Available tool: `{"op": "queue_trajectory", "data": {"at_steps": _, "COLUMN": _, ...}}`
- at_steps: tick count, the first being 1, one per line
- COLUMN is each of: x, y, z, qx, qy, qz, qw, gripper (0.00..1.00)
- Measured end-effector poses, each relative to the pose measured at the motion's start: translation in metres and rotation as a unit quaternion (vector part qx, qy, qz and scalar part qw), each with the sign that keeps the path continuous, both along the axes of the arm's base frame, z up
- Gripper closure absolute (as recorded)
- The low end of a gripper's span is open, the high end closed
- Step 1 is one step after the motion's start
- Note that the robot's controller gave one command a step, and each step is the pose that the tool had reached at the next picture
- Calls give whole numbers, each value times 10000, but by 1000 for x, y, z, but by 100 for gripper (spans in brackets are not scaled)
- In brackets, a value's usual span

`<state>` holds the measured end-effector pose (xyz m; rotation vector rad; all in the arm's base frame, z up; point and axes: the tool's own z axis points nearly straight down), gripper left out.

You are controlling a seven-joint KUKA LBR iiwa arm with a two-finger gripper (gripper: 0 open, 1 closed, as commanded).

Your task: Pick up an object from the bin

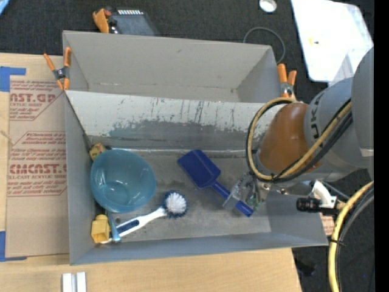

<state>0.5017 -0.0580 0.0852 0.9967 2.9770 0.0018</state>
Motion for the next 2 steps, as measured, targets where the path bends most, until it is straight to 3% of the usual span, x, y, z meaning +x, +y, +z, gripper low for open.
{"op": "queue_trajectory", "data": {"at_steps": 2, "x": -1, "y": 1, "z": 49, "qx": 6, "qy": 23, "qz": 5, "qw": 10000, "gripper": 100}}
